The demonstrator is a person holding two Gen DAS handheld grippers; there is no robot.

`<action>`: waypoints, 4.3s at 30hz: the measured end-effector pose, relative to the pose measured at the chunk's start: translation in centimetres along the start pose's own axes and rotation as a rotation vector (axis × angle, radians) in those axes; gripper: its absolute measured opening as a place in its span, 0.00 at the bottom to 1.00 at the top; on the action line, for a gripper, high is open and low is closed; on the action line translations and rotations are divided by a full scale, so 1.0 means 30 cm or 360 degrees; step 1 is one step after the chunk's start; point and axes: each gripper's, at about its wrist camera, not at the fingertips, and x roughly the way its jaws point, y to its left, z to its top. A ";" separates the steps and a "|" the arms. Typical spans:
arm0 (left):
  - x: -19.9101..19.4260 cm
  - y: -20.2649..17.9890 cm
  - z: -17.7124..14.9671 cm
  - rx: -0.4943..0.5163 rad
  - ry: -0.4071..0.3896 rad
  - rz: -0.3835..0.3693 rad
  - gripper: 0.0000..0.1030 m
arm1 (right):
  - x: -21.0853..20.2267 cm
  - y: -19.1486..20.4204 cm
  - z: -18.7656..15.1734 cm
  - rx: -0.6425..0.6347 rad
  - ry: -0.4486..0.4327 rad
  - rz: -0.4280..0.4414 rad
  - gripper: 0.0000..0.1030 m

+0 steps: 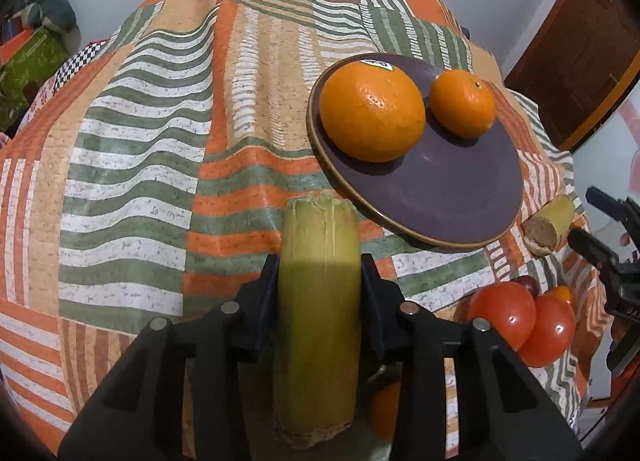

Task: Organize fruits
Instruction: 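Lift and carry the corn cob and yellow squash toward the purple plate, then lay the corn cob and squash on the plate and open both tools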

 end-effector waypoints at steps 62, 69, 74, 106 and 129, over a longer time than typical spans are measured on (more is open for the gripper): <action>-0.196 0.003 -0.082 0.0100 -0.0155 0.0052 0.36 | 0.164 -0.006 0.018 -0.0067 0.0241 0.0355 0.41; -0.239 -0.024 -0.069 0.0129 -0.0201 0.0048 0.36 | 0.112 -0.026 0.000 0.0055 0.0131 0.0348 0.34; -0.272 -0.040 -0.057 0.0134 -0.0231 0.0035 0.36 | 0.064 -0.048 0.020 0.0124 0.0030 0.0353 0.33; -0.127 -0.254 0.176 0.0270 -0.0215 -0.0154 0.36 | 0.109 0.067 0.240 0.0153 -0.0211 0.0444 0.33; -0.013 -0.178 0.281 0.0142 -0.0174 -0.0209 0.36 | 0.212 0.052 0.274 0.0163 -0.0139 0.0465 0.34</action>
